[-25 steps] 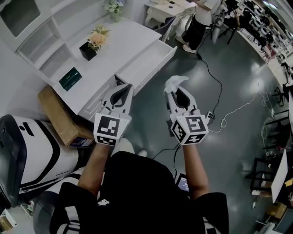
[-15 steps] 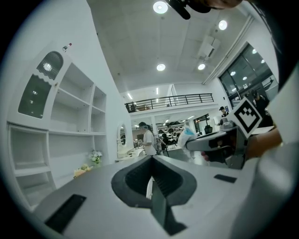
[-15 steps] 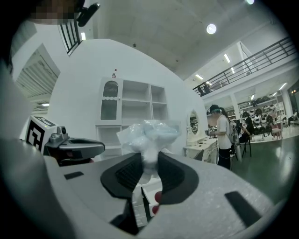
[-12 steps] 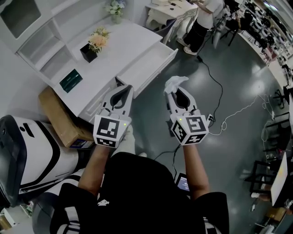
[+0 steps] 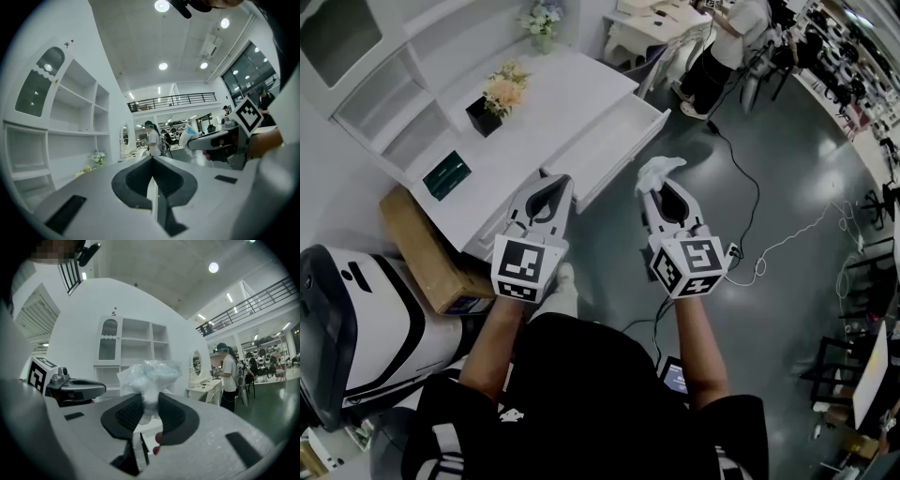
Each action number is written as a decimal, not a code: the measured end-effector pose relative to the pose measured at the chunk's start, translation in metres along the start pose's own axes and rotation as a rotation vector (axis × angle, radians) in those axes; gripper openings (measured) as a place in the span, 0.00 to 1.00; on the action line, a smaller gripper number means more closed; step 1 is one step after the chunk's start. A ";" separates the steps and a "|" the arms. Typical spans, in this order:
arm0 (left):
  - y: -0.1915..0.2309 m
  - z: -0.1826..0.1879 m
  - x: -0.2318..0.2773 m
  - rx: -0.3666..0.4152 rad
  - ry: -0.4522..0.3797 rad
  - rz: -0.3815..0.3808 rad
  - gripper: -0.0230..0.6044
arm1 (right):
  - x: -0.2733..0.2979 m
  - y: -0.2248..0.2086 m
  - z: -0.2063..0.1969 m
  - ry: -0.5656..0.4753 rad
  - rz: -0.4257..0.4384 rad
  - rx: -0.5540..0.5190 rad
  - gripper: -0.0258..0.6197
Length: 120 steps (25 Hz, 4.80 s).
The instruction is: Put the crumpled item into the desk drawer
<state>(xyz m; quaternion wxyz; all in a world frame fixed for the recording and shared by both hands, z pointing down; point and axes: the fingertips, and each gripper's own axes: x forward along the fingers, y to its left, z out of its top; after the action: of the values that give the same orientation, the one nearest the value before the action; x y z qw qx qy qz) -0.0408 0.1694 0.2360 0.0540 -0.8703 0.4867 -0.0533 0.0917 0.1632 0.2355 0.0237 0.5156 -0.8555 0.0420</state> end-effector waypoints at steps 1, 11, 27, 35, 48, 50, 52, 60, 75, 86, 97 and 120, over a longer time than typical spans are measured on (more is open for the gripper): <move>0.002 0.000 0.003 -0.001 0.002 -0.001 0.05 | 0.003 -0.001 0.000 0.001 0.001 0.000 0.17; 0.018 -0.005 0.048 0.007 0.012 -0.023 0.05 | 0.038 -0.026 -0.001 0.003 -0.010 0.018 0.17; 0.051 -0.008 0.102 -0.012 0.033 -0.043 0.05 | 0.095 -0.054 0.007 0.028 -0.019 0.030 0.17; 0.079 -0.006 0.125 -0.030 0.034 -0.063 0.05 | 0.128 -0.057 0.017 0.043 -0.034 0.026 0.17; 0.121 -0.025 0.161 -0.055 0.045 -0.109 0.05 | 0.188 -0.056 0.013 0.071 -0.063 0.032 0.17; 0.123 -0.025 0.167 -0.054 0.044 -0.122 0.05 | 0.195 -0.054 0.013 0.074 -0.065 0.027 0.17; 0.126 -0.027 0.172 -0.054 0.045 -0.133 0.05 | 0.201 -0.052 0.012 0.074 -0.066 0.025 0.17; 0.136 -0.037 0.184 -0.059 0.056 -0.145 0.05 | 0.215 -0.056 0.001 0.091 -0.072 0.044 0.17; 0.128 -0.061 0.215 -0.088 0.096 -0.142 0.05 | 0.233 -0.086 -0.021 0.139 -0.055 0.063 0.17; 0.133 -0.085 0.253 -0.117 0.159 -0.104 0.05 | 0.266 -0.118 -0.041 0.202 0.001 0.077 0.17; 0.127 -0.128 0.288 -0.166 0.243 -0.086 0.05 | 0.293 -0.147 -0.082 0.303 0.046 0.082 0.17; 0.114 -0.216 0.305 -0.238 0.410 -0.088 0.05 | 0.329 -0.164 -0.185 0.532 0.153 0.076 0.17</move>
<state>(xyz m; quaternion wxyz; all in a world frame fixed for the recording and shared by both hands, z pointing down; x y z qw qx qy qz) -0.0089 -0.1591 0.4457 -0.1515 -0.8618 0.4520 -0.1735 0.0824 -0.1849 0.4547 0.2247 0.4209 -0.8535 0.2097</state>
